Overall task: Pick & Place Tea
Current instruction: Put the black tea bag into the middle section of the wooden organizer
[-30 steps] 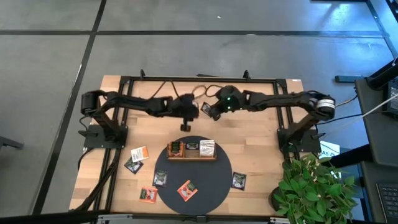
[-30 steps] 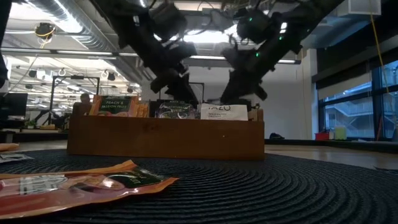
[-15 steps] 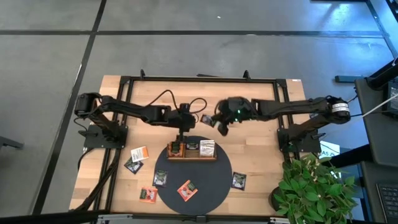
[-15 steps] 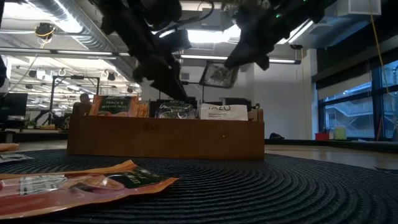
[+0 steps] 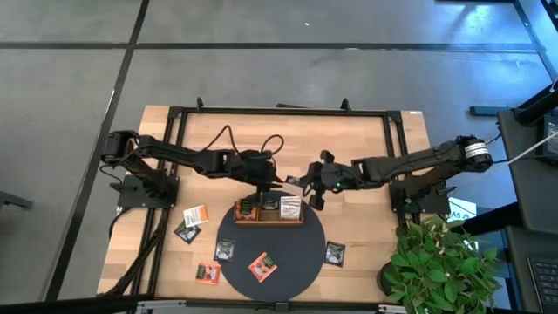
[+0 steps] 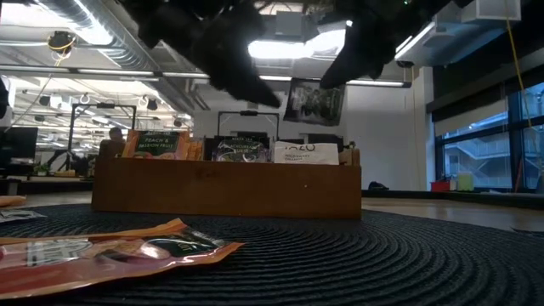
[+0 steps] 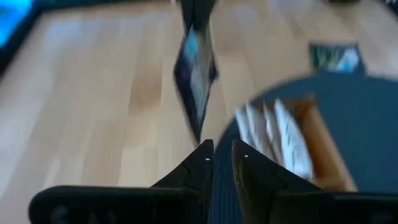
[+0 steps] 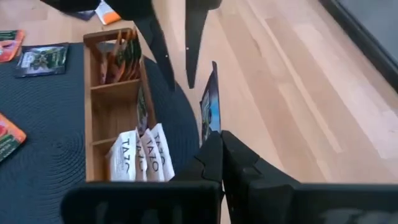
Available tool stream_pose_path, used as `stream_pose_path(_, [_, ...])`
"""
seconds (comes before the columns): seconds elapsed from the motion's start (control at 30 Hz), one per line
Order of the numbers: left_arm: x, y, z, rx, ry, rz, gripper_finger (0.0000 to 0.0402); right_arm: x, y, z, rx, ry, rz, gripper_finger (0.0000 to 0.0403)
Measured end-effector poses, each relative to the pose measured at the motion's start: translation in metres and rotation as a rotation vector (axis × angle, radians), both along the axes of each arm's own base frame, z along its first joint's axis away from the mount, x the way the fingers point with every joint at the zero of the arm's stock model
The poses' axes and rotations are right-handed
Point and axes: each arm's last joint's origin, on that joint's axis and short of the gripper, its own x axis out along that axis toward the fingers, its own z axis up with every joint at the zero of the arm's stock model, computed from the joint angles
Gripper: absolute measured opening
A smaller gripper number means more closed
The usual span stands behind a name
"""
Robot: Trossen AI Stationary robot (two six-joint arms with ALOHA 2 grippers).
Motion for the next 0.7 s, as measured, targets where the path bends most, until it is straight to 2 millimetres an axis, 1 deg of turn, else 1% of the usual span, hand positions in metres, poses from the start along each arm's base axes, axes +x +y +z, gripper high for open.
stream_pose_path(0.13, [0.0033, -0.0014, 0.0055, -0.003, -0.066, -0.001, 0.0068, -0.0002, 0.0029, 0.0004, -0.001, -0.006, 0.001, 0.0002])
stream_pose_path(0.3, [0.0034, 0.0, 0.0059, 0.015, -0.069, 0.043, 0.0092, -0.0009, 0.0052, -0.0004, 0.032, 0.003, 0.018, 0.0002])
stream_pose_path(0.43, [0.0036, 0.0008, 0.0063, 0.021, -0.074, 0.074, 0.0107, -0.0003, 0.008, 0.0008, 0.016, -0.009, 0.043, 0.0002])
stream_pose_path(0.7, [0.0049, -0.0037, 0.0085, 0.018, -0.1, 0.056, 0.0114, 0.0027, 0.008, 0.0048, -0.015, -0.056, 0.044, 0.0002])
